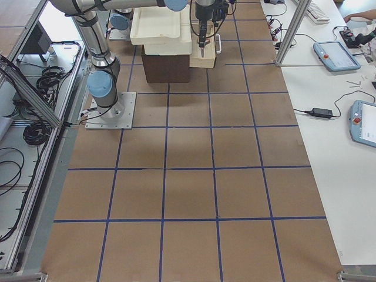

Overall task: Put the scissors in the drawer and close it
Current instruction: 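Push the drawer shut with the left gripper, away from the robot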

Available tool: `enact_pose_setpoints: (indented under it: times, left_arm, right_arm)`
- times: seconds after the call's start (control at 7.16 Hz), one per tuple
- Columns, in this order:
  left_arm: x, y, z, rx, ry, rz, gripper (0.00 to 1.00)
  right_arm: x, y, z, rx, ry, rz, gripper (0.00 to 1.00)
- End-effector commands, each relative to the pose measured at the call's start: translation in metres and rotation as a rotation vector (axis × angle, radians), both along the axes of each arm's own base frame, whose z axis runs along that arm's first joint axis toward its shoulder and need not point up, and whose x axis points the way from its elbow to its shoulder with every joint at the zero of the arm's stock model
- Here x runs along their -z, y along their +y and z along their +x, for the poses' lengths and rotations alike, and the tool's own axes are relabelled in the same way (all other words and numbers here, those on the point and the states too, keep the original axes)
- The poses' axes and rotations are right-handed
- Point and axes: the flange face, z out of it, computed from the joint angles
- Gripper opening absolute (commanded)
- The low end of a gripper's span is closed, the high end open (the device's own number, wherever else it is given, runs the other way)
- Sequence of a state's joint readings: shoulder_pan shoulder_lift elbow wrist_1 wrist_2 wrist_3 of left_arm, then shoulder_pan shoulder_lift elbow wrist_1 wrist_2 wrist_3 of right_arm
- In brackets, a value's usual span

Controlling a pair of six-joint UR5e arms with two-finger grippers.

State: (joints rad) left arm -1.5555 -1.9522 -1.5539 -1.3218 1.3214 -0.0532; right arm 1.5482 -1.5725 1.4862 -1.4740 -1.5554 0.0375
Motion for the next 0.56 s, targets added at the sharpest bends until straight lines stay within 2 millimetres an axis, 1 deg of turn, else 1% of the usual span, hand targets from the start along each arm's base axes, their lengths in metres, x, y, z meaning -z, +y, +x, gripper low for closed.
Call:
enact_pose_setpoints:
  times: [0.0,0.42]
  left_arm:
    - [-0.0080,0.0113,0.0002,0.001,-0.003,0.044,1.00]
    - [-0.0078,0.0170,0.0007,0.003,-0.009,0.078,1.00]
  right_arm:
    - [0.0002,-0.0001,-0.0001,-0.002,-0.001,0.000,1.00]
    - [0.0002,0.0001,0.0010,-0.003,-0.005,0.000,1.00]
